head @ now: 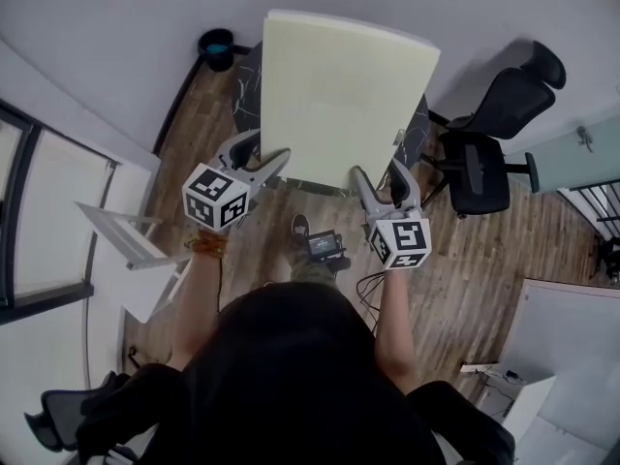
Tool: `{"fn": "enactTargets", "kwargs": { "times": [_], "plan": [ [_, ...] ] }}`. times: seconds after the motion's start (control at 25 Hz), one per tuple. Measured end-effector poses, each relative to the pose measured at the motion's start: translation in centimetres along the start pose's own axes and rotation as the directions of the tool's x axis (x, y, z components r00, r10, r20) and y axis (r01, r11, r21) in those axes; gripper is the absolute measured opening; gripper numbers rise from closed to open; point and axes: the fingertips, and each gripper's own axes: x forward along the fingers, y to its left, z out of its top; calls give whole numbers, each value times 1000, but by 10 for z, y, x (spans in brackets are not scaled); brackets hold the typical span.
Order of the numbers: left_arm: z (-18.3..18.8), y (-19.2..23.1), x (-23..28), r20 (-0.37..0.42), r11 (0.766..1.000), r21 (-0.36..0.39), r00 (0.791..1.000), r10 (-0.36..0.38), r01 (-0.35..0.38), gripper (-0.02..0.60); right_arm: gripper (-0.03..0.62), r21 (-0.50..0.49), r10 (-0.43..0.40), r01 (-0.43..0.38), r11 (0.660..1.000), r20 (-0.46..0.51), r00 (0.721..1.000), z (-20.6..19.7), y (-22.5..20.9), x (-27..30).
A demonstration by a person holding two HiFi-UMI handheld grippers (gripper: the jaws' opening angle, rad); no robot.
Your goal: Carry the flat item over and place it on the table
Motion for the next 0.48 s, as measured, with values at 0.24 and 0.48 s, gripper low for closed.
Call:
{"fn": "enactTargets", "kwargs": {
  "times": [0.24,0.48],
  "plan": [
    [8,8,32,-9,1000,-4,1000,-9,9,244,267,11,-9,9,1000,-2,1000,0,-28,14],
    [17,14,72,-23,1000,-1,1000,-12,12,244,267,27,-28,28,999,-9,1000,-2,-65,31]
  ]
}}
